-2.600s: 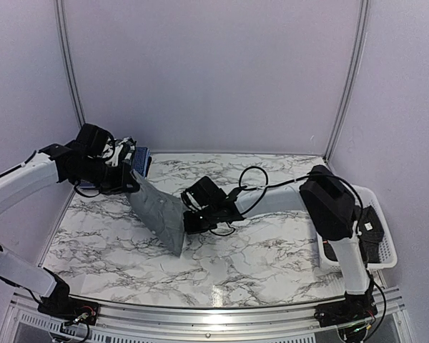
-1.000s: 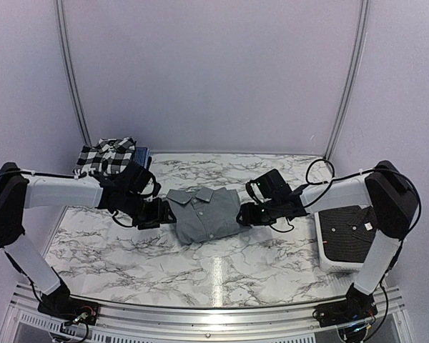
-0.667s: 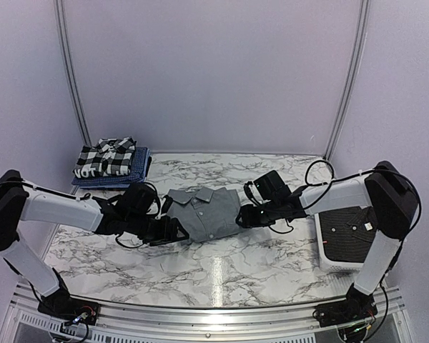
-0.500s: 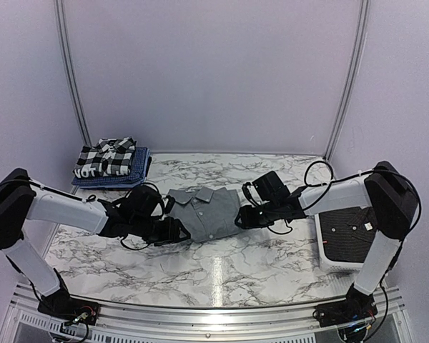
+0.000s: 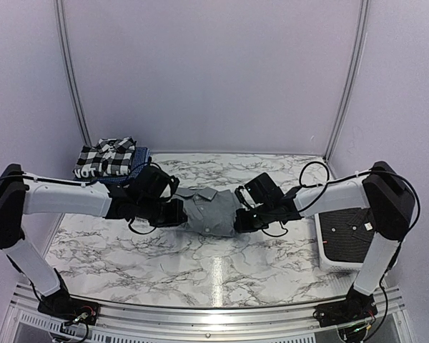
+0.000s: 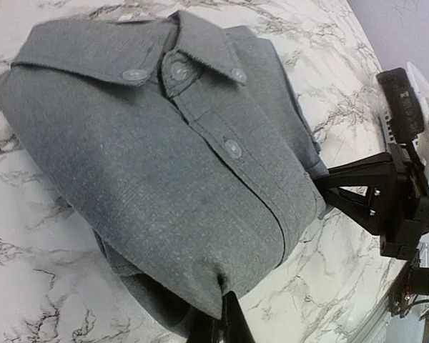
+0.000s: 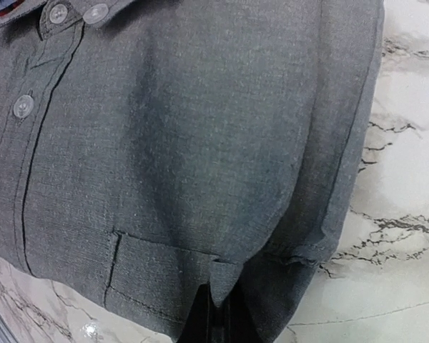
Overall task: Fold and stack the long sleeve shirts
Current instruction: Smooth out the square-folded shirt at the center of the board.
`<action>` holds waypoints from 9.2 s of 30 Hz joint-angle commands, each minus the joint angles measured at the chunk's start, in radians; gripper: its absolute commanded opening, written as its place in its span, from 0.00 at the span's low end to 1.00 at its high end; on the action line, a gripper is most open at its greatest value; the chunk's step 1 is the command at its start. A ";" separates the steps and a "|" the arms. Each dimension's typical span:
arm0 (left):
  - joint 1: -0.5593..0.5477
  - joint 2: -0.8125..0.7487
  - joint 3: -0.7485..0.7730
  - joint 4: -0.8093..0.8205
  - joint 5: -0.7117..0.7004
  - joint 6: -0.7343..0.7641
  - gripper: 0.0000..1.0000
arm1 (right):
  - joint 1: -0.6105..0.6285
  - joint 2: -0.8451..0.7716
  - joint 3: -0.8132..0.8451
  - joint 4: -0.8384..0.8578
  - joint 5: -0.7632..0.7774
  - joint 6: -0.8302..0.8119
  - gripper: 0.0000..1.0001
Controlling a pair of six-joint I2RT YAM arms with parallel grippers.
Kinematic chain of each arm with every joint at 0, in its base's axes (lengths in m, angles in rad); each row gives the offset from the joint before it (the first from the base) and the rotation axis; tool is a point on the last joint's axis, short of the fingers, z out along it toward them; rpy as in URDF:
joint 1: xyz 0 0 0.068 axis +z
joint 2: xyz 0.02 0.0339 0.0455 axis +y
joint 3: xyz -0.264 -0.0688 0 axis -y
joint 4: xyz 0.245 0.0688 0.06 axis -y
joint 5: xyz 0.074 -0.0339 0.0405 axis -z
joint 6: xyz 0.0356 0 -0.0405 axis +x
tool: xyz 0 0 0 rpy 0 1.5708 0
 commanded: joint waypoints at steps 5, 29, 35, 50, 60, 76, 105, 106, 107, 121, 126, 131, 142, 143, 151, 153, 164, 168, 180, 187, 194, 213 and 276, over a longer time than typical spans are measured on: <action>-0.002 -0.048 0.137 -0.452 0.037 0.113 0.00 | 0.058 -0.110 -0.029 -0.072 0.004 0.052 0.00; 0.206 0.051 0.096 -0.184 0.140 0.028 0.52 | -0.081 -0.071 0.082 -0.048 0.065 0.000 0.42; 0.206 0.145 0.137 -0.150 0.144 0.006 0.54 | -0.107 0.026 0.118 -0.042 0.060 -0.013 0.51; 0.206 0.230 0.206 -0.103 0.120 -0.008 0.41 | -0.117 0.087 0.209 -0.053 0.061 -0.041 0.44; 0.207 0.222 0.206 -0.173 -0.012 -0.004 0.41 | -0.118 0.139 0.229 -0.060 0.060 -0.024 0.40; 0.207 0.289 0.250 -0.118 0.097 -0.065 0.26 | -0.117 0.170 0.255 -0.041 0.023 -0.016 0.24; 0.148 0.371 0.452 -0.186 0.053 0.091 0.00 | -0.169 0.036 0.163 -0.117 0.201 -0.018 0.00; 0.150 0.377 0.456 -0.191 0.048 0.088 0.00 | -0.177 0.050 0.168 -0.113 0.194 -0.021 0.00; 0.154 0.380 0.454 -0.192 0.043 0.084 0.05 | -0.184 0.061 0.175 -0.113 0.186 -0.027 0.00; 0.221 0.133 0.206 -0.163 0.081 0.035 0.51 | -0.161 -0.084 0.176 -0.176 0.214 -0.047 0.37; 0.212 0.037 0.013 -0.048 0.194 -0.030 0.37 | -0.070 -0.061 0.257 -0.167 0.166 -0.069 0.36; 0.161 0.021 -0.105 0.109 0.278 -0.123 0.34 | 0.000 0.053 0.368 -0.116 0.052 -0.072 0.35; 0.070 0.013 -0.182 0.242 0.261 -0.138 0.27 | 0.096 0.242 0.511 -0.045 -0.126 -0.053 0.26; 0.063 0.010 -0.184 0.242 0.261 -0.131 0.27 | 0.098 0.246 0.506 -0.038 -0.132 -0.048 0.26; 0.028 -0.034 -0.227 0.259 0.268 -0.093 0.23 | 0.099 0.299 0.515 -0.011 -0.142 -0.044 0.26; 0.017 -0.039 -0.231 0.266 0.278 -0.078 0.22 | 0.099 0.312 0.520 -0.009 -0.141 -0.041 0.25; 0.000 -0.048 -0.299 0.350 0.307 0.033 0.30 | 0.087 0.334 0.522 0.004 -0.134 -0.033 0.24; -0.018 -0.029 -0.277 0.366 0.303 0.052 0.30 | 0.082 0.337 0.520 0.005 -0.130 -0.032 0.23; -0.030 0.039 -0.250 0.382 0.288 0.089 0.22 | 0.069 0.344 0.502 0.011 -0.127 -0.030 0.23; -0.030 0.001 -0.309 0.373 0.261 -0.019 0.00 | 0.047 0.344 0.442 0.046 -0.095 -0.019 0.22; -0.029 -0.034 -0.334 0.166 0.167 -0.040 0.00 | 0.022 0.367 0.381 0.109 -0.075 -0.011 0.24; -0.008 -0.091 -0.049 -0.099 0.041 0.077 0.22 | 0.048 0.090 0.247 0.099 -0.113 0.009 0.32; 0.228 -0.094 0.088 -0.204 -0.284 0.068 0.46 | 0.105 -0.160 -0.011 0.096 -0.085 0.097 0.52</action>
